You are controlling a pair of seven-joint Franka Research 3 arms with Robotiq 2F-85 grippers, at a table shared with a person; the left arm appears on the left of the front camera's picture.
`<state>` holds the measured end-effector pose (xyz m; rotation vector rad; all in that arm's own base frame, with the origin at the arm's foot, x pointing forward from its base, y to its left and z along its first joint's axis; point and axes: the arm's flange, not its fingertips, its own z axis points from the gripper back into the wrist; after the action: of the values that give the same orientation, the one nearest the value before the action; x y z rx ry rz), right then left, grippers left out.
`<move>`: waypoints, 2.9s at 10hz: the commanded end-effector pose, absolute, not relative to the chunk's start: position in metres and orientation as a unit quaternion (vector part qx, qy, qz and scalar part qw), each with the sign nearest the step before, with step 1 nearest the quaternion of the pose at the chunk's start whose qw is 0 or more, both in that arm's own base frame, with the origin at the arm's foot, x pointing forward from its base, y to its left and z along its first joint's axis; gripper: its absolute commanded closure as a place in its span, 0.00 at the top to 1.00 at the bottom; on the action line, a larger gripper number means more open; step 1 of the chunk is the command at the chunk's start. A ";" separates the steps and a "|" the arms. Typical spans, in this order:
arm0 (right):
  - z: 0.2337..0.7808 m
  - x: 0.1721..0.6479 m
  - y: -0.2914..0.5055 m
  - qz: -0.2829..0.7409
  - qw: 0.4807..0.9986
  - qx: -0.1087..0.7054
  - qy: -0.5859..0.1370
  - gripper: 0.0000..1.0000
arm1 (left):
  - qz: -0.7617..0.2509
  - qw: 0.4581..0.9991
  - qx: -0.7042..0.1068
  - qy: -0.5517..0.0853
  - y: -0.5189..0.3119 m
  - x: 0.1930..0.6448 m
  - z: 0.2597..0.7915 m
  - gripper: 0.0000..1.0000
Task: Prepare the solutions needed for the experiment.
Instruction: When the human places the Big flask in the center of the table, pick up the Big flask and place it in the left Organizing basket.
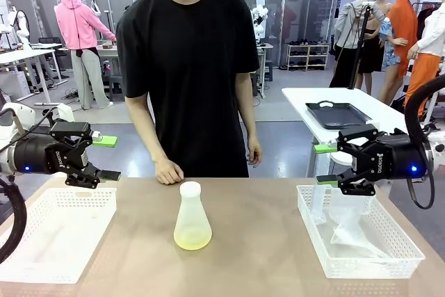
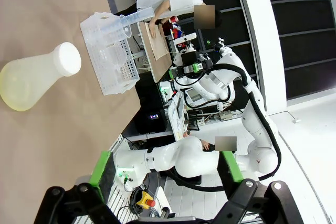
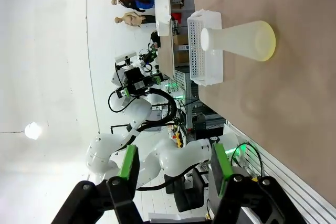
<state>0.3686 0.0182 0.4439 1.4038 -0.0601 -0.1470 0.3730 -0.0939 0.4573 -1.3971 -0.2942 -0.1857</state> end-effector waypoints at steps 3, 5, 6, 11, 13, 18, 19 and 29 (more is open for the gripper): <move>0.445 0.369 0.018 -0.070 0.756 0.650 -0.029 0.70 | -0.087 0.747 -0.646 -0.134 -0.095 0.373 0.459 1.00; 0.445 0.369 0.018 -0.070 0.756 0.650 -0.029 0.70 | -0.105 0.725 -0.665 -0.144 -0.108 0.386 0.451 1.00; 0.445 0.369 0.018 -0.070 0.756 0.650 -0.029 0.70 | -0.107 0.730 -0.657 -0.157 -0.115 0.392 0.447 1.00; 0.445 0.369 0.018 -0.070 0.756 0.650 -0.029 0.70 | -0.256 0.679 -0.621 -0.294 -0.146 0.428 0.425 1.00; 0.445 0.369 0.018 -0.070 0.756 0.650 -0.029 0.70 | -0.263 0.674 -0.617 -0.309 -0.155 0.442 0.418 1.00; 0.445 0.369 0.018 -0.070 0.756 0.650 -0.029 0.70 | -0.267 0.674 -0.623 -0.293 -0.146 0.430 0.423 1.00; 0.445 0.369 0.018 -0.070 0.756 0.650 -0.029 0.70 | -0.267 0.674 -0.623 -0.293 -0.146 0.430 0.423 1.00; 0.445 0.369 0.018 -0.070 0.756 0.650 -0.029 0.70 | -0.418 0.587 -0.504 -0.476 -0.185 0.488 0.331 1.00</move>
<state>0.3684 0.0178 0.4435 1.4051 -0.0605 -0.1495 0.4808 -0.1811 0.3341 -1.2051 -1.0459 -0.9862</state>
